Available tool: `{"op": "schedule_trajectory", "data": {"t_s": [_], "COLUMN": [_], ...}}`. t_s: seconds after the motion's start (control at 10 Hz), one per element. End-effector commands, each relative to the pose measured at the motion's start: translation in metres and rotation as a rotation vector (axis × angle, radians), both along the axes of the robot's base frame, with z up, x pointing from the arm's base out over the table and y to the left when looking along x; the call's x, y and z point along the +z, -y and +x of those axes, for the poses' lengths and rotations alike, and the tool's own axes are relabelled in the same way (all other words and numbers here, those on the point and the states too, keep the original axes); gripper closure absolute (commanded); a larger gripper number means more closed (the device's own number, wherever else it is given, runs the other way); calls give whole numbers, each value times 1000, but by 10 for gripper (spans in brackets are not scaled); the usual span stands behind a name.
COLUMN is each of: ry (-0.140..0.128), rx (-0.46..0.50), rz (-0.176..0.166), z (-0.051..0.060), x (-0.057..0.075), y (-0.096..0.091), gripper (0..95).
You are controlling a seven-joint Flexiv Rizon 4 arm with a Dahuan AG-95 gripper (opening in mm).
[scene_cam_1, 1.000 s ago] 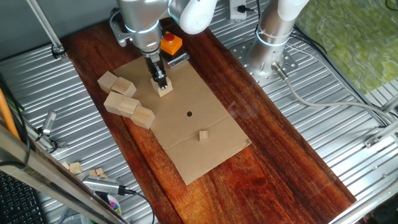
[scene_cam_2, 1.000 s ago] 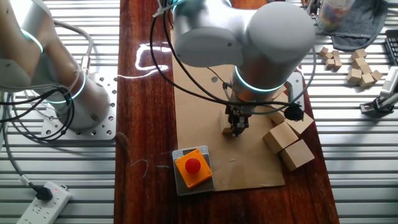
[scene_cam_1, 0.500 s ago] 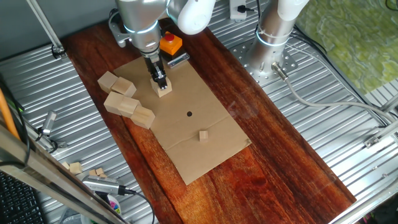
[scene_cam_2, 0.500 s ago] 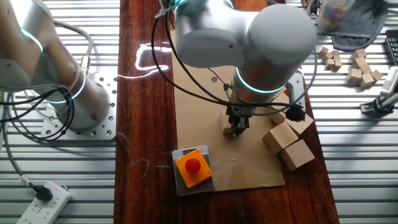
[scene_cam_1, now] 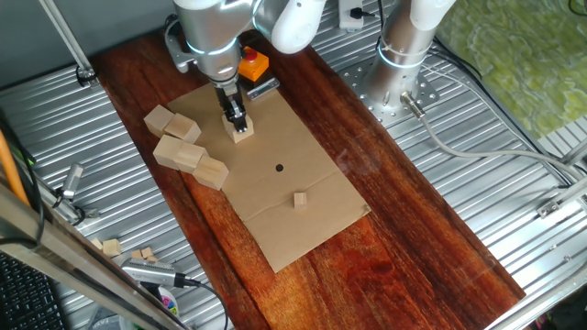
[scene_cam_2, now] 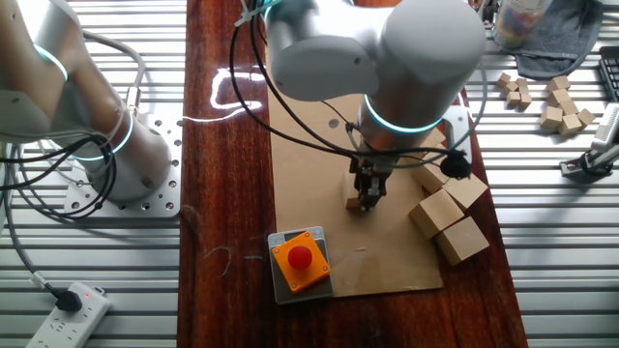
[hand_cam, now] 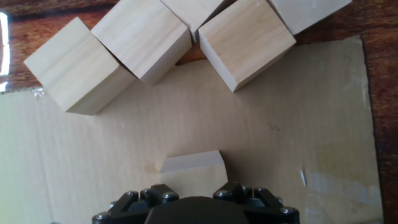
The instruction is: Stack the blocks into a pyramid shape
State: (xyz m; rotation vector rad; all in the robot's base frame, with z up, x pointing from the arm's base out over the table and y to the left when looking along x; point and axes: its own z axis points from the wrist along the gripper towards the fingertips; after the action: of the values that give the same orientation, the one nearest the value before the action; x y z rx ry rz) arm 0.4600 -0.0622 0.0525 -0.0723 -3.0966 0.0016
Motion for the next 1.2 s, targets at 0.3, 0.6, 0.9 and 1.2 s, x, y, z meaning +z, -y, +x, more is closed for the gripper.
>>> {"op": "schedule_trajectory", "data": {"t_s": [0.3, 0.6, 0.9, 1.2], "ry": [-2, -6, -4, -4], "rx": [31, 45, 53, 53], "rz": [9, 13, 10, 10], "z": [-1, -1, -1, -1], "x": [-1, -2, -5, -3], "y": [1, 1, 1, 1], "gripper": [380, 190, 190, 190]}}
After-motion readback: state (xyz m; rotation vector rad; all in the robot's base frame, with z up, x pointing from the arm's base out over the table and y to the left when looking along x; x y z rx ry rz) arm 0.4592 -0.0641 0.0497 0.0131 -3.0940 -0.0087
